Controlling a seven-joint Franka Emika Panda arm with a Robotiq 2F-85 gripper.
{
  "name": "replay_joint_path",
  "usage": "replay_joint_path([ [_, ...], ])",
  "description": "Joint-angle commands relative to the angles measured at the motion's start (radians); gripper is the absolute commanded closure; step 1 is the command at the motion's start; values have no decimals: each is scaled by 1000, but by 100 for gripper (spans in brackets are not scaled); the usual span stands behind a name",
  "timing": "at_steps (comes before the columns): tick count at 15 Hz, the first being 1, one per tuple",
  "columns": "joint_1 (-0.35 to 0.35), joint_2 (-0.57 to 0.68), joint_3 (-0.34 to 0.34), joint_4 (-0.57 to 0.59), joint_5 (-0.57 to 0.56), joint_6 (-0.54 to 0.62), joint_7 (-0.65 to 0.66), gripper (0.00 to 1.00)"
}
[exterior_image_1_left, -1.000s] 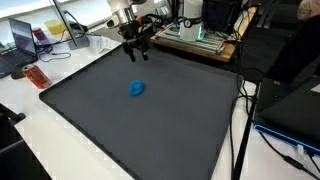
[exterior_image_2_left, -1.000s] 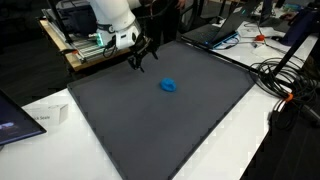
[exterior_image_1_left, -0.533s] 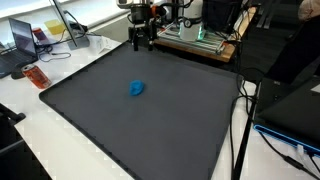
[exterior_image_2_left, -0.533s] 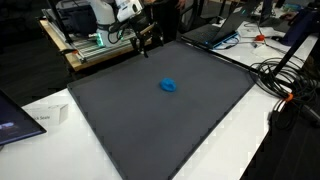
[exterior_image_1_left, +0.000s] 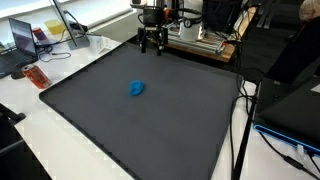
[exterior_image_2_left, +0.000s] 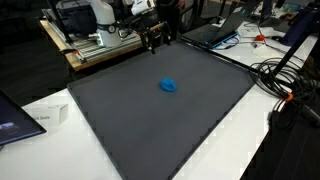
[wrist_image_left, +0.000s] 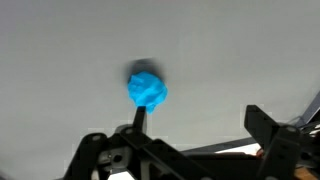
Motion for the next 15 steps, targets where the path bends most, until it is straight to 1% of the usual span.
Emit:
replay_joint_path([
  [1,-1,4,0,0,-1,2,0,0],
  [5,-1,5,0,0,-2,3,0,0],
  [7,-10,36,9,4,-95,34,82,0],
  [9,-15,58,10,6,-205,34,174,0],
  [11,-19,77,-6,3,-344,39,301,0],
  [12,68,81,-113,-3,-439,37,383,0],
  [14,82,91,-169,6,-584,20,498,0],
  [15,55,93,-168,22,-686,-5,578,0],
])
